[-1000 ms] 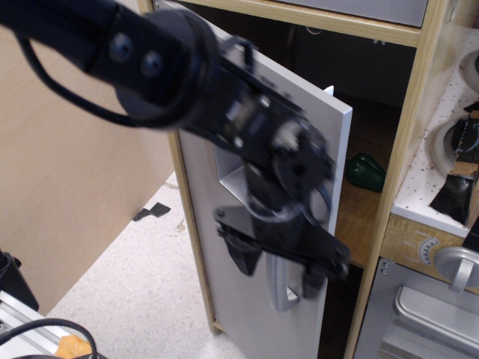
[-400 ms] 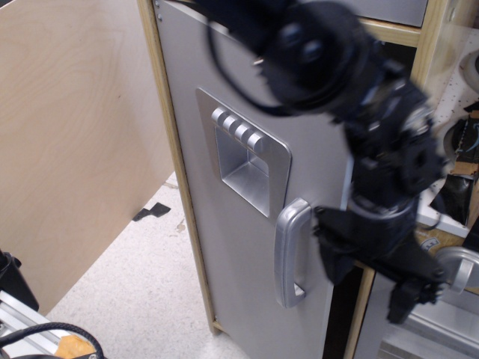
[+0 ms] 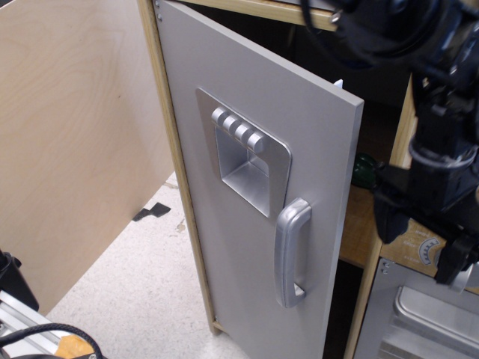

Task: Open fridge

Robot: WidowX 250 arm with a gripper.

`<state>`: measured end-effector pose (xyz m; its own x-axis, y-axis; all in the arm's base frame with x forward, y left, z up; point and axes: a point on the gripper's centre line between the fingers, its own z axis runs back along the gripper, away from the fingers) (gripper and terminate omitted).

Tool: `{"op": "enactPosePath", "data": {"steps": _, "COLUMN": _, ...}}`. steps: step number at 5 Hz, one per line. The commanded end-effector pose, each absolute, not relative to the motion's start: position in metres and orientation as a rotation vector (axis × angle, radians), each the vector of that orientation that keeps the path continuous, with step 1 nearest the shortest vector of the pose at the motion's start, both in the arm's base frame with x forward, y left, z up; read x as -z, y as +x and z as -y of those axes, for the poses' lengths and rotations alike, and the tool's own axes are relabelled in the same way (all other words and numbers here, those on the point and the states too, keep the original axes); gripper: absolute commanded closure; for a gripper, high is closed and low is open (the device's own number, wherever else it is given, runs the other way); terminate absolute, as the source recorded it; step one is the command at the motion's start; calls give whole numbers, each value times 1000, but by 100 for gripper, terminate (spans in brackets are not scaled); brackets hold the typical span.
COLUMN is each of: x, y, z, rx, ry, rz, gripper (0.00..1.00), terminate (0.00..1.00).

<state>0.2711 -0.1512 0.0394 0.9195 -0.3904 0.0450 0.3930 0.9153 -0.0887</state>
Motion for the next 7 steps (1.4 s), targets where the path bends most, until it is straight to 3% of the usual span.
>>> {"op": "enactPosePath", "data": {"steps": 1, "x": -57, "y": 307, "z": 132, "rx": 408, "ry": -76, "rz": 212, "gripper": 0, "terminate": 0}}
{"op": "enactPosePath", "data": {"steps": 2, "x": -49, "y": 300, "z": 125, "rx": 301, "ry": 16, "rz": 308, "gripper": 0, "terminate": 0}}
{"op": "enactPosePath", "data": {"steps": 5, "x": -38, "y": 239, "z": 106, "rx": 189, "ry": 78, "rz": 266, "gripper": 0, "terminate": 0}}
{"op": "enactPosePath", "data": {"steps": 7, "x": -42, "y": 213, "z": 34, "rx": 234, "ry": 49, "rz": 208, "gripper": 0, "terminate": 0}}
